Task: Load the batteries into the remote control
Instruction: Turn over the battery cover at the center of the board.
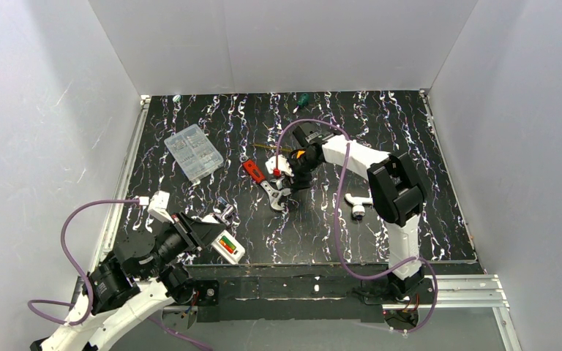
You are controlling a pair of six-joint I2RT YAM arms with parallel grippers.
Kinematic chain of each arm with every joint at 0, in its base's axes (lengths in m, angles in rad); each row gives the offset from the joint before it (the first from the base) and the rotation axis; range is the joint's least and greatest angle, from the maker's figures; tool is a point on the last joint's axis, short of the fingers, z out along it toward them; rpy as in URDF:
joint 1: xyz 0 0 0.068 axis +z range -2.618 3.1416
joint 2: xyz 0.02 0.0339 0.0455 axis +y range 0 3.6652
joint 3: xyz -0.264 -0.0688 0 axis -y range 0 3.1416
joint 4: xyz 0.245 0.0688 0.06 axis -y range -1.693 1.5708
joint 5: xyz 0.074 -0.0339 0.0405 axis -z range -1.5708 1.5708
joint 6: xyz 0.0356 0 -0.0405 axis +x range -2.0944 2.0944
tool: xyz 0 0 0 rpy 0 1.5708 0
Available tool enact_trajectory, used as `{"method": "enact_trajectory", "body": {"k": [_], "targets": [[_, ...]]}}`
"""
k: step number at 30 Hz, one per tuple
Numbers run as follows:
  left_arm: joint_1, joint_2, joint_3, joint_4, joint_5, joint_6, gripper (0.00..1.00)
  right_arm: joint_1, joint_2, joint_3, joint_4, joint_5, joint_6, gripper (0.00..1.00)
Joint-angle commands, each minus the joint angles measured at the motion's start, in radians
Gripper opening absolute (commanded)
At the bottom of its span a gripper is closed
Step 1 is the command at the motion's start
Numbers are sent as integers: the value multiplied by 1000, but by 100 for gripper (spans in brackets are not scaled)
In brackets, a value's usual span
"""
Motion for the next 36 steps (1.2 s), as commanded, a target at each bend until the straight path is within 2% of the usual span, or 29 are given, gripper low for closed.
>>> {"method": "enact_trajectory", "body": {"k": [1,12,21,32,36], "targets": [[0,-5,36,36,-25,15,0,0,28,42,-63,-21,-10,57],[0,-1,49,23,-28,21,0,11,72,71,-48,19,9,54],[-1,-5,50,18,-31,21,0,12,93,83,-52,21,15,42],[0,-7,48,17,-33,20,0,21,104,81,-67,32,12,41],[0,-9,47,17,-33,18,0,27,107,78,-82,40,8,29]]}}
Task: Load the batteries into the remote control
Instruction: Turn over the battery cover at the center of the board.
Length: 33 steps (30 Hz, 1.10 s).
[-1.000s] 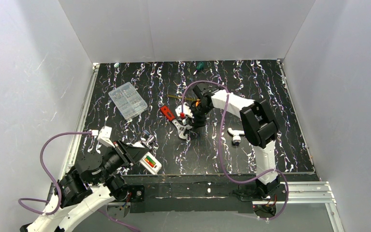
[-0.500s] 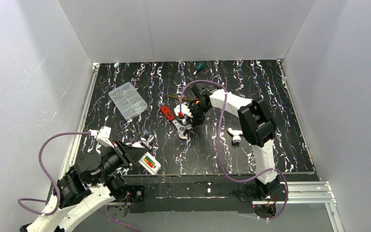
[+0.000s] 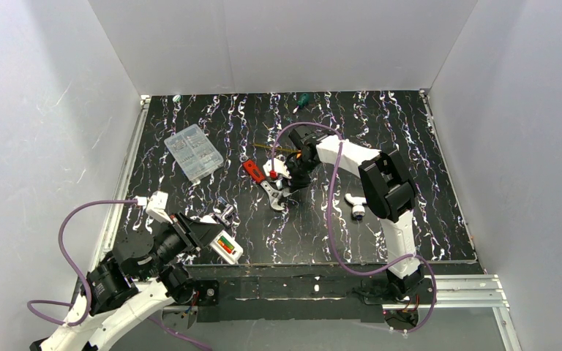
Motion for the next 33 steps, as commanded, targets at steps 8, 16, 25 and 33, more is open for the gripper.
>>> {"method": "enact_trajectory", "body": {"k": [8,16,25,33], "targets": [[0,-11,32,36,-20,4,0,14,22,55,-114,24,2,5],[0,-8,27,43,-14,-2,0,14,-14,56,-164,62,112,1],[0,-4,17,63,-7,-8,0,15,-108,-75,-68,155,321,1],[0,4,16,74,0,-8,0,9,-181,-167,23,226,511,1]]}}
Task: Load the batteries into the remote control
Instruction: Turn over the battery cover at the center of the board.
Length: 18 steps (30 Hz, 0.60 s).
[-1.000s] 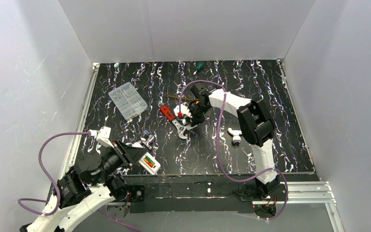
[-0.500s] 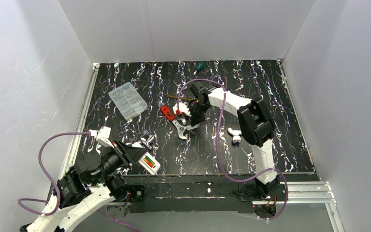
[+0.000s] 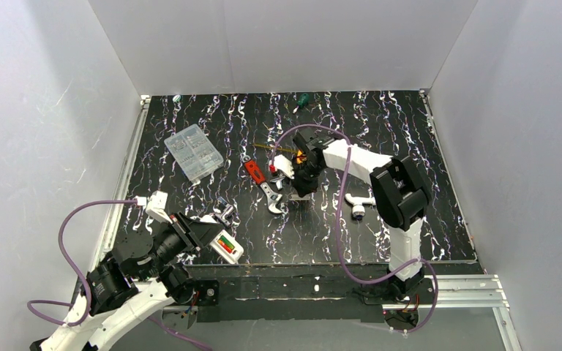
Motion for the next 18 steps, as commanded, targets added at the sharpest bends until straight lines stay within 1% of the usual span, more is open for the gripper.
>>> {"method": "enact_trajectory", "body": {"k": [1,5,9,11,14,18], "targets": [[-1,4,16,66,-1,-3,0,0,-86,-97,91,102,191,1],[1,-1,14,57,-5,-6,0,12,-174,-221,261,209,315,1],[0,0,5,65,-5,-12,0,71,-234,-326,401,382,423,1],[1,3,3,68,-6,-18,0,108,-252,-366,457,488,482,1],[0,9,8,63,-7,-25,1,172,-259,-410,541,699,613,1],[0,12,13,59,-4,-25,1,259,-226,-444,572,937,686,1]]}}
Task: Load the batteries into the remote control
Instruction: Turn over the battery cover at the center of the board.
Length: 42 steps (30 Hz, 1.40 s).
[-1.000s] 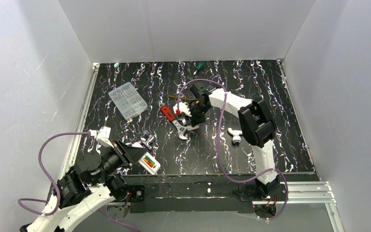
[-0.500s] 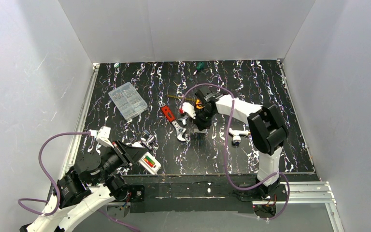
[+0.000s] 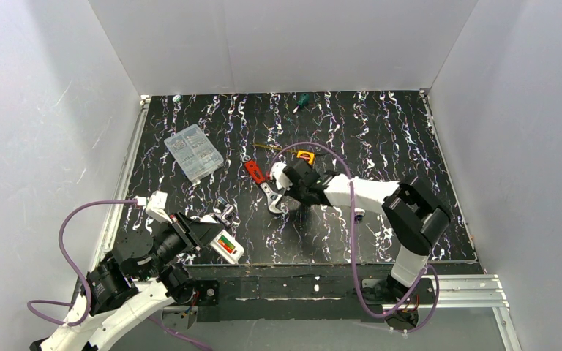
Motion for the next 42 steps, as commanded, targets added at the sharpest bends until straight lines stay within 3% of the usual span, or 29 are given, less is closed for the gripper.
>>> {"method": "enact_trajectory", "body": {"k": [1,4,9,15,18,21,26,29,32,42], "targets": [[0,11,12,56,-4,-8,1,85,39,-43,99,360,163,1],[0,10,14,56,-2,-8,1,128,57,-62,101,444,226,1],[0,5,14,50,-4,-9,2,181,72,-73,70,419,301,3],[0,8,5,61,-2,-15,1,249,82,-55,10,353,347,33],[0,7,6,61,0,-15,1,264,64,-55,2,320,365,64],[0,6,5,61,-1,-15,1,264,11,-57,-2,311,413,77],[0,9,2,67,3,-17,2,218,-131,-82,13,228,416,82],[0,12,3,70,5,-17,1,110,-208,-116,7,-59,365,82],[0,10,3,71,5,-15,2,8,-240,-127,-40,-248,274,83],[0,15,10,66,8,-13,2,-138,-134,-23,-132,-386,154,83]]}}
